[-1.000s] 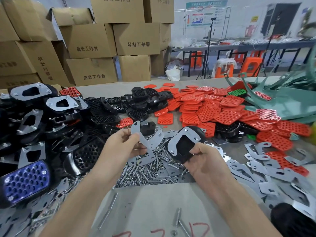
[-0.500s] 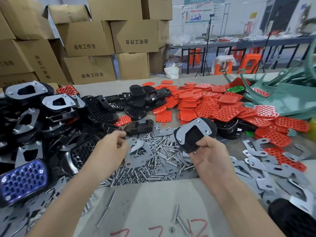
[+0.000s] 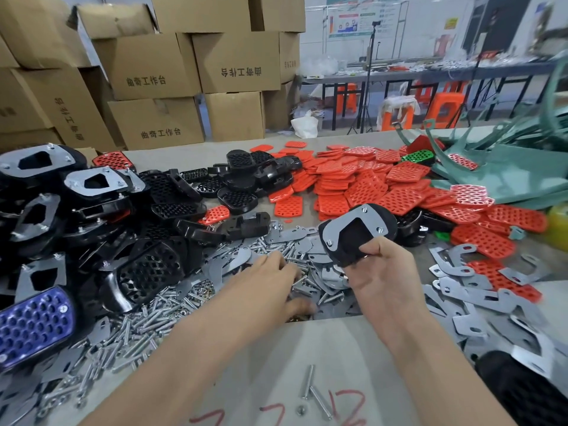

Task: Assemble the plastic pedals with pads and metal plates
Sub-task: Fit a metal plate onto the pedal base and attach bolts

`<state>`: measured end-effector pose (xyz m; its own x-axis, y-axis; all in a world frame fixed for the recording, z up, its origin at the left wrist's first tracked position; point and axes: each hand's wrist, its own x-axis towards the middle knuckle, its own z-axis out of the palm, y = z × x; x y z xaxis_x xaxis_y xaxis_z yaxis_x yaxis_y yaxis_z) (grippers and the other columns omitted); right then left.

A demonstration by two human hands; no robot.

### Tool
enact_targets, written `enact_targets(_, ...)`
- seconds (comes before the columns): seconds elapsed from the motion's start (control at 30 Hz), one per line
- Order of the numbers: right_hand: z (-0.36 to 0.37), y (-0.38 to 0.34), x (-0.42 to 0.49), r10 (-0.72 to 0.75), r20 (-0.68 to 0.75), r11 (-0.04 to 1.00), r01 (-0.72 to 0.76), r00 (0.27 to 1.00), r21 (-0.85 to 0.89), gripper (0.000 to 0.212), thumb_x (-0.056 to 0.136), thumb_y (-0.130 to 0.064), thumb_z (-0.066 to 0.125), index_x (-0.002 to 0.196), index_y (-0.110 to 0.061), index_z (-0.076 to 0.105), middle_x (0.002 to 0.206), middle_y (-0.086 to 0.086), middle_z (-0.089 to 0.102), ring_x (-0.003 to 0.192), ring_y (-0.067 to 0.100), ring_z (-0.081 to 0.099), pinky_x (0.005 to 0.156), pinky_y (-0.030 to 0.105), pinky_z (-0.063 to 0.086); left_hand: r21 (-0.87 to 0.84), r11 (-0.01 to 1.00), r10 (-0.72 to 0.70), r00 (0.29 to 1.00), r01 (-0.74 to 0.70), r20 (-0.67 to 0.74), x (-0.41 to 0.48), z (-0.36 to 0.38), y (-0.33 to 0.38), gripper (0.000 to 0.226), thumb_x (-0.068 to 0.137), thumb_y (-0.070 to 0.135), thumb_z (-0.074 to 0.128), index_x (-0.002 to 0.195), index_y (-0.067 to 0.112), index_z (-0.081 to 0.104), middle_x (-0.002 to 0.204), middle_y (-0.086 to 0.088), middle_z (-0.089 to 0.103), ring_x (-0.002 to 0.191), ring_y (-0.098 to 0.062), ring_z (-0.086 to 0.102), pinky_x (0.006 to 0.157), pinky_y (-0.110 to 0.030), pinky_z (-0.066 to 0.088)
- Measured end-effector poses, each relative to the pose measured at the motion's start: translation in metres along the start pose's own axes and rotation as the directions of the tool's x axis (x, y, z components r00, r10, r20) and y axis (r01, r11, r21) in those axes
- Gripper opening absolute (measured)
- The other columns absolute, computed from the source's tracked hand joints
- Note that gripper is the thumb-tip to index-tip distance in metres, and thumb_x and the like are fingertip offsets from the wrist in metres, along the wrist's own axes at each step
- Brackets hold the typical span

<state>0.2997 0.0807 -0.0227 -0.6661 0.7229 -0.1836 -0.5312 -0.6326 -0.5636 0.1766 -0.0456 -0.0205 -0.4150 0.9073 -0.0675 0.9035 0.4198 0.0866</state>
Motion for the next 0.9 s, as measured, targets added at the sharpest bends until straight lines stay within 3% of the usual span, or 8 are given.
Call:
enact_targets(0.1, -0.002, -0.002, 0.001, -0.003, -0.002, 1.0, 0.003, 1.0, 0.027, 0.052, 0.087, 0.007, 0.034, 0.136, 0.012, 0.053, 0.123, 0.018, 0.063, 0.109, 0.03, 0.058, 0.106, 0.04, 0.046, 0.219, 0.968, 0.146, 0.985, -0.123, -0.09, -0.004, -0.005, 0.003, 0.05, 0.1, 0.062, 0.035, 0.125, 0.022, 0.052, 0.12, 0.003, 0.051, 0.115, -0.018, 0.051, 0.08, -0.034, 0.043)
enact_targets(0.2, -0.002, -0.003, 0.001, -0.008, 0.018, 0.999, 0.007, 1.0, 0.031, 0.043, 0.086, 0.007, 0.035, 0.122, 0.0, 0.057, 0.118, 0.017, 0.062, 0.106, 0.029, 0.057, 0.1, 0.037, 0.048, 0.337, 0.927, 0.241, 0.949, -0.164, -0.203, -0.006, -0.013, 0.0, 0.04, 0.104, 0.049, 0.021, 0.11, 0.024, 0.052, 0.107, 0.006, 0.059, 0.095, -0.016, 0.058, 0.069, -0.03, 0.044)
enact_targets(0.33, -0.001, -0.003, 0.001, -0.008, 0.019, 1.0, 0.008, 1.0, 0.017, 0.051, 0.088, 0.009, 0.035, 0.136, 0.009, 0.053, 0.136, 0.018, 0.064, 0.109, 0.028, 0.061, 0.09, 0.031, 0.055, -0.059, 0.997, 0.016, 0.89, -0.048, -0.456, -0.001, -0.026, -0.033, 0.034, 0.104, 0.037, 0.032, 0.103, 0.019, 0.061, 0.094, 0.006, 0.066, 0.085, -0.02, 0.062, 0.072, -0.034, 0.05)
enact_targets(0.4, 0.001, -0.002, 0.0, -0.016, 0.016, 1.0, 0.016, 1.0, 0.01, 0.056, 0.089, 0.01, 0.034, 0.143, 0.01, 0.047, 0.141, 0.02, 0.061, 0.11, 0.028, 0.062, 0.084, 0.03, 0.059, -0.363, 0.932, -0.182, 0.845, -0.016, -0.504, -0.003, -0.025, -0.045, 0.024, 0.104, 0.033, 0.04, 0.095, 0.026, 0.061, 0.077, 0.011, 0.068, 0.066, -0.011, 0.063, 0.064, -0.034, 0.053)
enact_targets(0.47, 0.002, 0.0, -0.001, -0.016, 0.016, 1.0, 0.016, 1.0, -0.008, 0.056, 0.089, 0.011, 0.035, 0.144, 0.011, 0.046, 0.133, 0.019, 0.064, 0.109, 0.028, 0.062, 0.077, 0.028, 0.061, -0.528, 0.849, -0.276, 0.847, -0.007, -0.454, -0.004, -0.022, -0.047, 0.022, 0.104, 0.034, 0.043, 0.093, 0.032, 0.063, 0.075, 0.018, 0.067, 0.061, -0.005, 0.061, 0.064, -0.036, 0.056)
enact_targets(0.57, 0.001, 0.002, 0.0, -0.009, 0.017, 1.0, 0.009, 1.0, -0.022, 0.055, 0.089, 0.011, 0.035, 0.143, 0.011, 0.046, 0.124, 0.017, 0.065, 0.108, 0.027, 0.062, 0.079, 0.029, 0.061, -0.494, 0.869, -0.204, 0.895, -0.02, -0.396, -0.008, -0.013, -0.045, 0.018, 0.1, 0.048, 0.046, 0.1, 0.038, 0.061, 0.084, 0.022, 0.067, 0.075, 0.0, 0.063, 0.075, -0.036, 0.056)
enact_targets(0.73, 0.001, 0.005, 0.002, -0.006, -0.003, 1.0, 0.006, 1.0, -0.028, 0.055, 0.088, 0.012, 0.034, 0.14, 0.01, 0.05, 0.119, 0.017, 0.066, 0.108, 0.029, 0.063, 0.095, 0.039, 0.057, -0.412, 0.91, -0.018, 0.988, -0.048, -0.155, -0.017, -0.007, -0.038, 0.061, 0.078, 0.078, 0.03, 0.121, 0.043, 0.055, 0.104, 0.027, 0.054, 0.094, 0.006, 0.055, 0.082, -0.022, 0.045)
enact_targets(0.9, -0.001, 0.007, 0.002, -0.005, -0.002, 0.999, 0.005, 1.0, -0.038, 0.054, 0.086, 0.013, 0.035, 0.138, 0.01, 0.051, 0.119, 0.018, 0.064, 0.109, 0.029, 0.061, 0.104, 0.046, 0.053, -0.152, 0.986, 0.066, 0.998, -0.069, -0.021, -0.015, -0.004, -0.038, 0.036, 0.102, 0.047, 0.045, 0.138, 0.044, 0.044, 0.125, 0.02, 0.037, 0.124, -0.004, 0.037, 0.102, -0.033, 0.042)
